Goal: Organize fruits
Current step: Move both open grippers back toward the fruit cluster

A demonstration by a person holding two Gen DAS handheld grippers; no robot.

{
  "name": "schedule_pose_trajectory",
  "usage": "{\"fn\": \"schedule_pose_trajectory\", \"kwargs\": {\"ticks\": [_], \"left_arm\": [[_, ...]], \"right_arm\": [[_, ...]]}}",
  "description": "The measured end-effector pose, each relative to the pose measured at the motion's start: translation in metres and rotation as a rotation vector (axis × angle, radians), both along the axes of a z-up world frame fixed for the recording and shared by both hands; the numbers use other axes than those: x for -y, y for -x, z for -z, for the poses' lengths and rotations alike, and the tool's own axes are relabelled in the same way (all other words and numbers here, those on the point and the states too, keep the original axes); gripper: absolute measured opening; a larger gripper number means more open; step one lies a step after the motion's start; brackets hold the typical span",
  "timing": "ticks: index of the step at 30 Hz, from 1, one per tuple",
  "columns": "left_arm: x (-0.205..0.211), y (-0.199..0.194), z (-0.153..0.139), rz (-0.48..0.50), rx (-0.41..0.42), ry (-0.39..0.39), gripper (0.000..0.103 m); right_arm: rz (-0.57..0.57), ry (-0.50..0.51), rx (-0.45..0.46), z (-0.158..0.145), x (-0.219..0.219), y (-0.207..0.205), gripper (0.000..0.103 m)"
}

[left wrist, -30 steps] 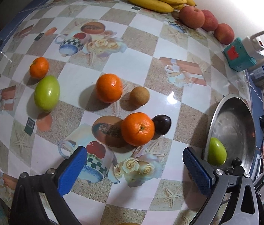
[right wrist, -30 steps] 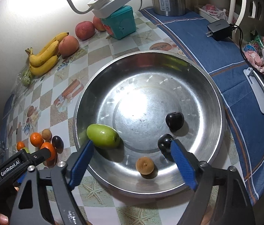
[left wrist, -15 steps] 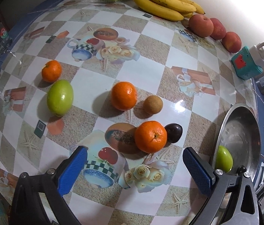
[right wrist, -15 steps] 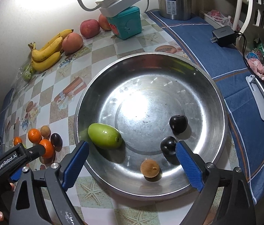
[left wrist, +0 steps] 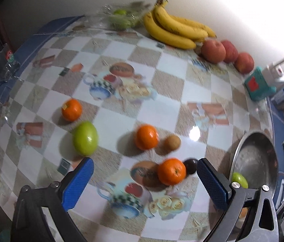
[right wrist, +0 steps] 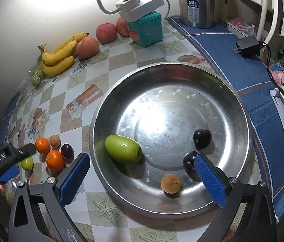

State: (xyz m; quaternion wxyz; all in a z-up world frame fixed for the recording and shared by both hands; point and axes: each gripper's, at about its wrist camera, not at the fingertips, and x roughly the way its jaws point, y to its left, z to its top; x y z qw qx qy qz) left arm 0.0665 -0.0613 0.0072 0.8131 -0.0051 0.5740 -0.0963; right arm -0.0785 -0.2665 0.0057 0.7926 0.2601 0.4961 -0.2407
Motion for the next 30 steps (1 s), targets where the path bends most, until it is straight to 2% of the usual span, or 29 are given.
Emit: {"fn": "schedule_pose_trajectory", "kwargs": {"ticks": [6, 10, 21, 30], "left_arm": [[-0.028, -0.016, -0.017, -0.015, 0.069, -0.021, 0.103], [-0.052, -0.027, -0.022, -0.045, 0.08, -0.014, 0.103], [-0.113, -0.051, -0.017, -0.178, 0.033, 0.045, 0.103], [-0.122, -0.059, -0.002, -0.179, -0.033, 0.063, 0.103]], "right_arm": [[-0.027, 0.002, 0.006, 0.0, -0.008, -0.006, 0.103], [-0.048, -0.006, 0.033, -0.004, -0.017, -0.013, 0.103], [-0.159, -0.037, 0.076, -0.011, -0.064, -0.05, 0.103], [-0.266, -0.099, 0.079, -0.005, -0.11, -0.082, 0.103]]}}
